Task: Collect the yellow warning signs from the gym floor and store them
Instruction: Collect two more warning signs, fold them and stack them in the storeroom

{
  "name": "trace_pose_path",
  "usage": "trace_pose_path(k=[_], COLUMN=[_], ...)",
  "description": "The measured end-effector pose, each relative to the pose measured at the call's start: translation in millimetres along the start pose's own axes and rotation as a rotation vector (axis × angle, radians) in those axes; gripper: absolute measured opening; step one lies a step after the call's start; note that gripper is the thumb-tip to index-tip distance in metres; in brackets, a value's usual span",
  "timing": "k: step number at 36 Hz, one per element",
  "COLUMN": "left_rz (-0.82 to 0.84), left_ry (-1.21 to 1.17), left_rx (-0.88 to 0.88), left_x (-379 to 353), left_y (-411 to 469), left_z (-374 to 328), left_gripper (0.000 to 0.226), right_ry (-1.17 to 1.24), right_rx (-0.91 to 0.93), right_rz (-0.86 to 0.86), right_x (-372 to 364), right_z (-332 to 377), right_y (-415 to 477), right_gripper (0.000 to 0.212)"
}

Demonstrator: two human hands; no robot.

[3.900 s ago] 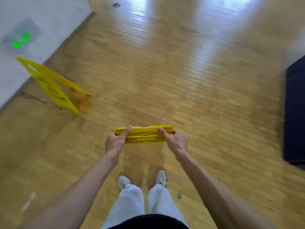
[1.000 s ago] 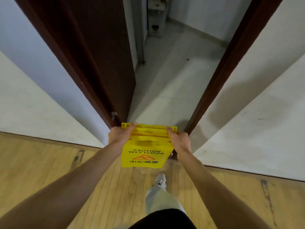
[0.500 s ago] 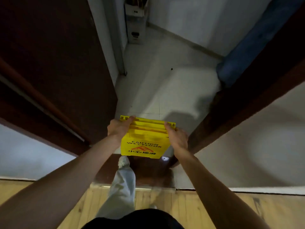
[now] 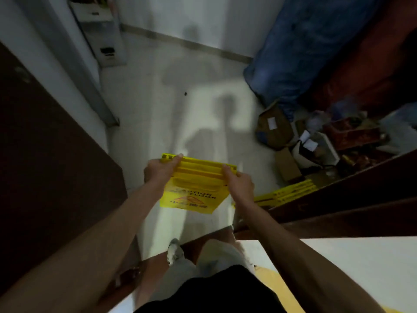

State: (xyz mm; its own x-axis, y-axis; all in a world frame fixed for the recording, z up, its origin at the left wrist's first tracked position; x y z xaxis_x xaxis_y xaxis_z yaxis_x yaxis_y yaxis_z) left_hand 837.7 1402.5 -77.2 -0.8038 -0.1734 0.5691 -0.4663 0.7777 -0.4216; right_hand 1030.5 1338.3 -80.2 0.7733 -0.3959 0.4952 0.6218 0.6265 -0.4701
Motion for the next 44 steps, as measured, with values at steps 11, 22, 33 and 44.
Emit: trace_pose_path(k=[11,22,33,44], left_rz=[0.178,0.394,0.589,0.868], left_ry=[0.098,0.276,0.45,0.722], left_rx=[-0.154,-0.331,-0.564,-0.642], left_x=[-91.9,-233.5,-344.9,-453.4], left_y=[74.9,115.3,129.0,156.2], left_z=[-119.9,-226.9,-310.2,-364.0], left_gripper=[0.062,0.064,0.058,0.053], right_ry=[0.205,0.369,0.474,0.554], right_rx=[-0.156,-0.328,-0.471,-0.734], right_rz=[-0.194,-0.373,-0.56,-0.777], right_x=[4.0,37.4,65.9,51.6], right_z=[50.5,75.3,88.7,101.9], right_y=[104.9,229.0,300.2,355.8], right_gripper=[0.039,0.044,0.044,0.048])
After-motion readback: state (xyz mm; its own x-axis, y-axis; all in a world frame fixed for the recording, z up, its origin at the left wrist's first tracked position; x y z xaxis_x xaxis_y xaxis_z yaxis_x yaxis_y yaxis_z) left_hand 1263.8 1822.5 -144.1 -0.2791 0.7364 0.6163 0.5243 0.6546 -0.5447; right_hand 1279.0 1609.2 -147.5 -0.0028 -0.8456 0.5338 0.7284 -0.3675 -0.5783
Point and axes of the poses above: each hand's wrist, its own y-axis towards the middle knuckle, its own x-axis out of the back of the hand, z = x × y, the point moved 2 cm from there along y, towards the middle knuckle, and after that the axes turned 9 degrees about -z, right-handed, at the moved point
